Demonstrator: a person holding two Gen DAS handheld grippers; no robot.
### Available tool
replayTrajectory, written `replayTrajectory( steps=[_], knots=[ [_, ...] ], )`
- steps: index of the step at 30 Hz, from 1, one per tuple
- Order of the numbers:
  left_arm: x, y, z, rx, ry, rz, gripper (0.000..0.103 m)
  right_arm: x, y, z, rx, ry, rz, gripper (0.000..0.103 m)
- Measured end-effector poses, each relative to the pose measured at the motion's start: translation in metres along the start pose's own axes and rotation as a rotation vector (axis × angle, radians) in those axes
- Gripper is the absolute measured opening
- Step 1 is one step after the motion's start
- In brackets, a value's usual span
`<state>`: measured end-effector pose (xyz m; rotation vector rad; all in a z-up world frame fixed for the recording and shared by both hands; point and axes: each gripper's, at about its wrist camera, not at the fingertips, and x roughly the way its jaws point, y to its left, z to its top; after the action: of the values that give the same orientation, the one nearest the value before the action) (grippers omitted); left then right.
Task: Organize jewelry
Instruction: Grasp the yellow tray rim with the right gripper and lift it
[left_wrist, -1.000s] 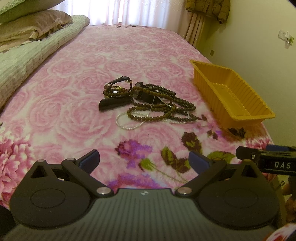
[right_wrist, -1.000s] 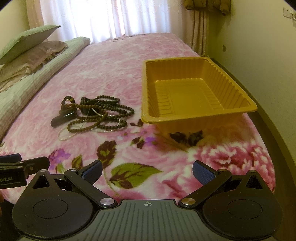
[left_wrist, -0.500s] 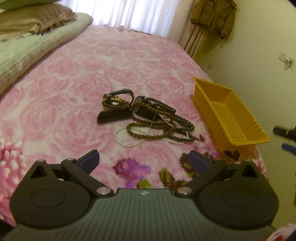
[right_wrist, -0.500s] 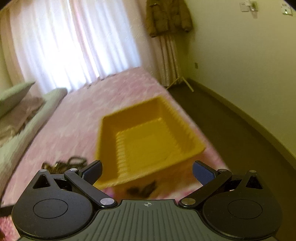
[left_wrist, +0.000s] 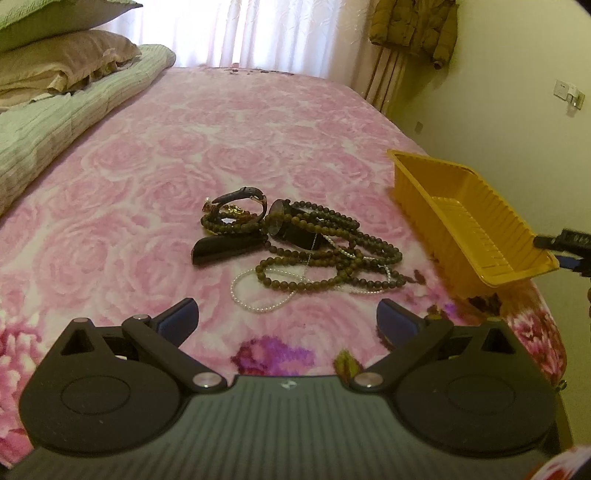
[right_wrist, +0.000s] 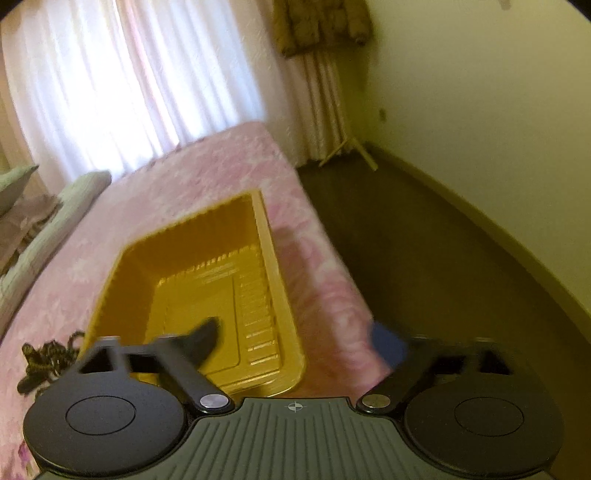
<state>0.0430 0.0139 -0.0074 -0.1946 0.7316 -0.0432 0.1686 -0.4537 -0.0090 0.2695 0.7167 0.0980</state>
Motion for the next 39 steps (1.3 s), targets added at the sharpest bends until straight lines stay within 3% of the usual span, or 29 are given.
replayTrajectory(
  steps=[8, 16, 39],
  knots=[
    [0.014, -0.004, 0.001, -0.001, 0.021, -0.060, 0.094, 0.019, -0.002, -0.004, -0.045, 0.060, 0.012, 0.033],
    [0.022, -0.010, -0.002, 0.000, 0.036, -0.075, 0.094, 0.031, 0.001, 0.005, -0.048, 0.103, 0.010, 0.019],
    [0.010, 0.013, -0.012, -0.050, 0.026, -0.051, 0.094, 0.044, 0.017, 0.003, -0.025, 0.188, 0.047, 0.016]
  ],
)
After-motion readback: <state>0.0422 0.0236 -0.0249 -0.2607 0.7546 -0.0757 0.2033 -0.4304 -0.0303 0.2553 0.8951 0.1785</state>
